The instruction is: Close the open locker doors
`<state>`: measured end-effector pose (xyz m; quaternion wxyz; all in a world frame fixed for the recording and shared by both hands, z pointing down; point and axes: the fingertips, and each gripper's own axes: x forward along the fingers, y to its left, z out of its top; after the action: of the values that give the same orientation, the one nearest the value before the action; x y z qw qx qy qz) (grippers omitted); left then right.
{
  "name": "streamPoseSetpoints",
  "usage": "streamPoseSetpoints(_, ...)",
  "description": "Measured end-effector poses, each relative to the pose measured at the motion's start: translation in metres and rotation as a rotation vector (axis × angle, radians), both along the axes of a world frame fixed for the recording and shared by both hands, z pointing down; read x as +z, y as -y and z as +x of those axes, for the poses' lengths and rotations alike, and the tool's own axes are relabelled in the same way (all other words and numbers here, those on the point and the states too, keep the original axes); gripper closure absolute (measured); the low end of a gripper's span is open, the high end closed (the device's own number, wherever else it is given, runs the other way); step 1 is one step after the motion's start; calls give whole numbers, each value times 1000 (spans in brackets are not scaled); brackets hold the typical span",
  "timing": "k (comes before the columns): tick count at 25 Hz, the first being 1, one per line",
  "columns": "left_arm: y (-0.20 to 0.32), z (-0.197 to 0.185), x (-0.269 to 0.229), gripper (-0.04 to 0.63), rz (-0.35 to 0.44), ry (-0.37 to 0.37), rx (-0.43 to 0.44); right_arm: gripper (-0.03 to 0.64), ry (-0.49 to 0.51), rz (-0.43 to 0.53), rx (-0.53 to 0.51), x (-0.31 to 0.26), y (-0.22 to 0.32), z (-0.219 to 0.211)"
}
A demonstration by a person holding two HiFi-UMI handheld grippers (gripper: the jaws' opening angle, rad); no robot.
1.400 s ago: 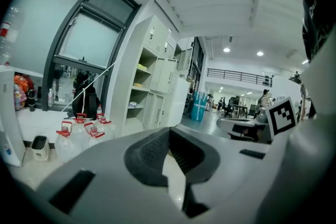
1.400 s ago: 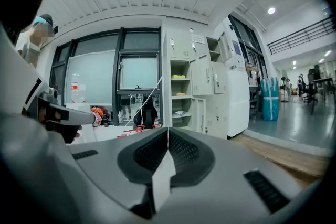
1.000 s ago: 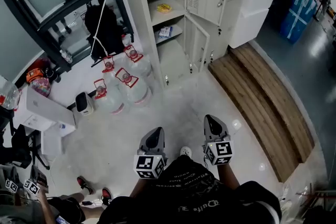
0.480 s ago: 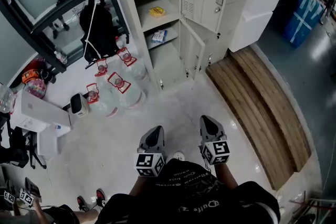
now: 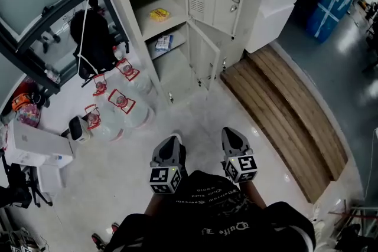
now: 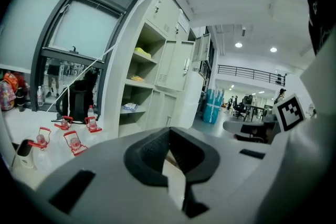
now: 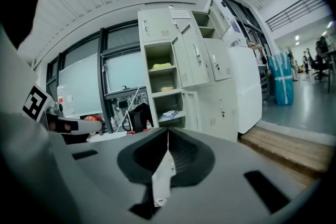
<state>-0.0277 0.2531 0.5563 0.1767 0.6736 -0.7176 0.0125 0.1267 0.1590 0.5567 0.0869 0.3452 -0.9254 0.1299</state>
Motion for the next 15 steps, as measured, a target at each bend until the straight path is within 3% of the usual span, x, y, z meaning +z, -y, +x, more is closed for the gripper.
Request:
streamPoseSetpoints(8, 93, -72, 4, 588, 4, 2, 81, 611, -27, 8, 108, 0, 85, -46)
streamPoseSetpoints(15, 173, -137, -7, 588, 25, 27, 206, 611, -64, 35, 227, -6, 152, -96)
